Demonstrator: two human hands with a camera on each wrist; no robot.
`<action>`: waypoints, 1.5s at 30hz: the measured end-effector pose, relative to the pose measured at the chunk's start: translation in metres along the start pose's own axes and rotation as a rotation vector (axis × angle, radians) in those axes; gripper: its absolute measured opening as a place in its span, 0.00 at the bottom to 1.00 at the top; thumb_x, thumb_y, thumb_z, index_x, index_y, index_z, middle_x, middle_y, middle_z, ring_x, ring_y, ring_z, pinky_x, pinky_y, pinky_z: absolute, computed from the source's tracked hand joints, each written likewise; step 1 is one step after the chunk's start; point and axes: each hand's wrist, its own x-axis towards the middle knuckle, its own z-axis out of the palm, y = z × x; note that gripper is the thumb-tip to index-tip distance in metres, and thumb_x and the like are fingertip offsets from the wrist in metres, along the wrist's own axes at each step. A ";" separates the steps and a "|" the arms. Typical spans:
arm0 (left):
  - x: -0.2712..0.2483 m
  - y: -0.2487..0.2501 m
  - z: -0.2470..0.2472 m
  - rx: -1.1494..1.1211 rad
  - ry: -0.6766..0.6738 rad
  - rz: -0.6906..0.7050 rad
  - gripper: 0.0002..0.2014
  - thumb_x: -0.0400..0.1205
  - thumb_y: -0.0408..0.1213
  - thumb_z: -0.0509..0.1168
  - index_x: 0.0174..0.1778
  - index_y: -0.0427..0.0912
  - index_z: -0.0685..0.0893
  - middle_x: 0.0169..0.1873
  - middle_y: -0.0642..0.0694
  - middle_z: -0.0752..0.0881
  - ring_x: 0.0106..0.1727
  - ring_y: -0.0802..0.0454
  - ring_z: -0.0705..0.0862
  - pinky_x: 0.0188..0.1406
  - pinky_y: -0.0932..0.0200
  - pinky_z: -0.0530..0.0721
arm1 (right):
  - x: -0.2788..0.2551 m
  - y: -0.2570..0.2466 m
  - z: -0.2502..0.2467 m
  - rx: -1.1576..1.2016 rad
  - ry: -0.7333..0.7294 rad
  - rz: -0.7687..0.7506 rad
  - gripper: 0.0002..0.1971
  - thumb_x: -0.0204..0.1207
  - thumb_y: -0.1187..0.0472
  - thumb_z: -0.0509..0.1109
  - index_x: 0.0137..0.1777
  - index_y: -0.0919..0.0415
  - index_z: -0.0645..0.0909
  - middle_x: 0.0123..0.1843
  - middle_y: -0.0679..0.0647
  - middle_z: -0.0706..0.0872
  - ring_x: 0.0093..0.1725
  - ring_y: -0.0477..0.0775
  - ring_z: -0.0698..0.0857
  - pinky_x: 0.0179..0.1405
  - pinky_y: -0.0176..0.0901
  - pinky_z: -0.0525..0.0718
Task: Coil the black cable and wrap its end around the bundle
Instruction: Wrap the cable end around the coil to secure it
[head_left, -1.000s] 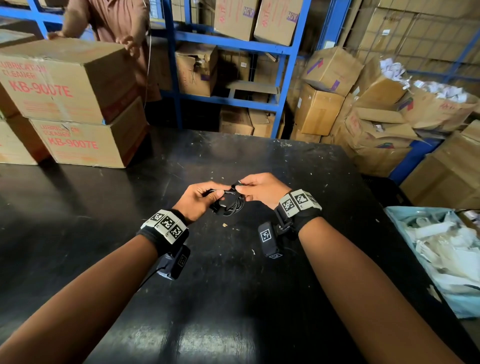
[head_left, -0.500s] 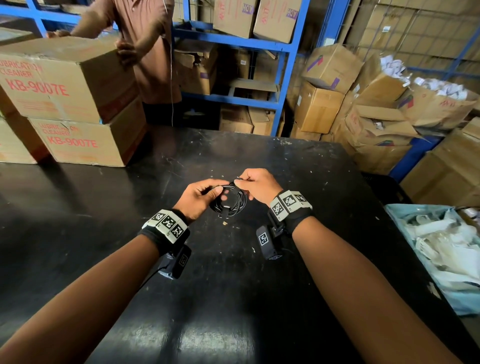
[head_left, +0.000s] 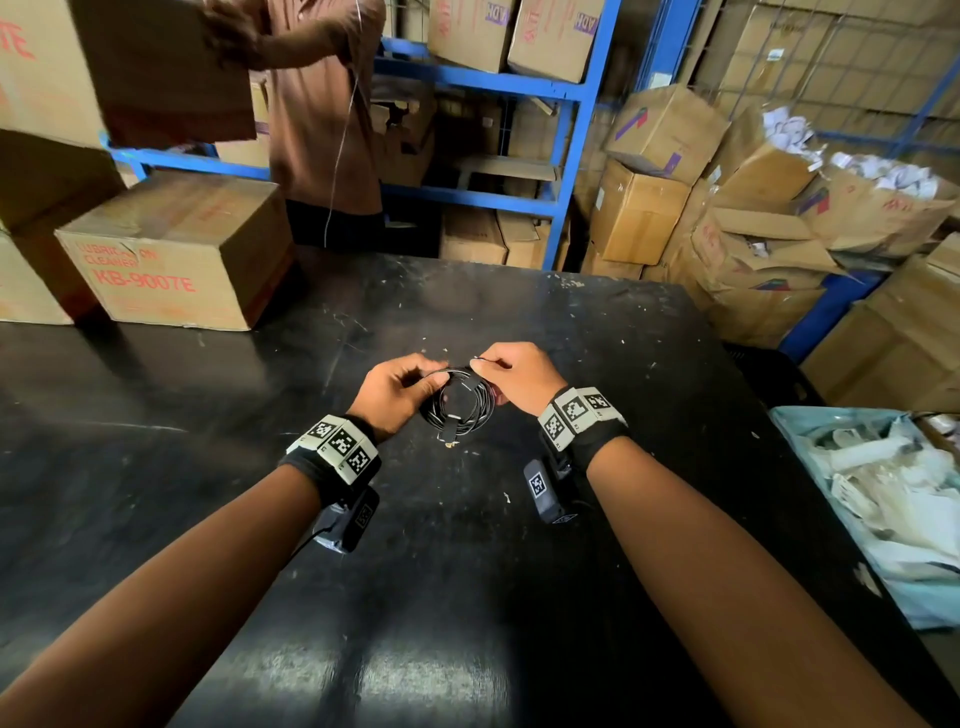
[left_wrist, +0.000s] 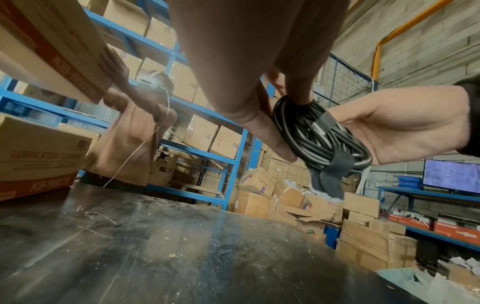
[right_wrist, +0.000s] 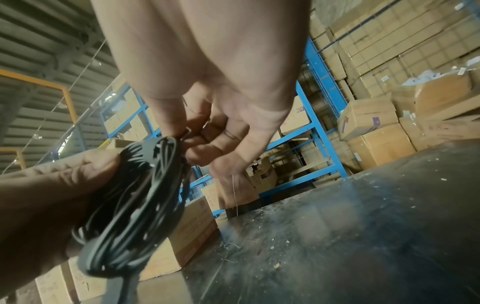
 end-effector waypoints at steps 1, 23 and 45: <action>-0.001 0.001 0.001 -0.008 0.000 0.001 0.06 0.77 0.30 0.67 0.46 0.43 0.87 0.25 0.53 0.88 0.29 0.57 0.84 0.32 0.63 0.84 | 0.001 0.001 0.000 -0.009 0.001 0.004 0.08 0.76 0.60 0.70 0.36 0.61 0.84 0.27 0.53 0.82 0.28 0.55 0.83 0.32 0.52 0.87; 0.003 0.011 0.013 -0.073 0.127 -0.053 0.11 0.77 0.34 0.69 0.55 0.42 0.87 0.43 0.53 0.91 0.44 0.60 0.84 0.53 0.48 0.85 | -0.009 0.004 -0.004 0.294 -0.047 0.084 0.06 0.76 0.58 0.70 0.51 0.58 0.82 0.42 0.57 0.88 0.44 0.57 0.87 0.46 0.59 0.89; -0.106 -0.012 0.053 -0.134 0.309 -0.428 0.12 0.84 0.37 0.58 0.57 0.37 0.82 0.40 0.48 0.87 0.39 0.50 0.81 0.25 0.65 0.84 | -0.040 0.067 -0.016 0.468 0.157 0.159 0.12 0.71 0.71 0.72 0.54 0.68 0.81 0.43 0.59 0.84 0.36 0.48 0.83 0.25 0.38 0.88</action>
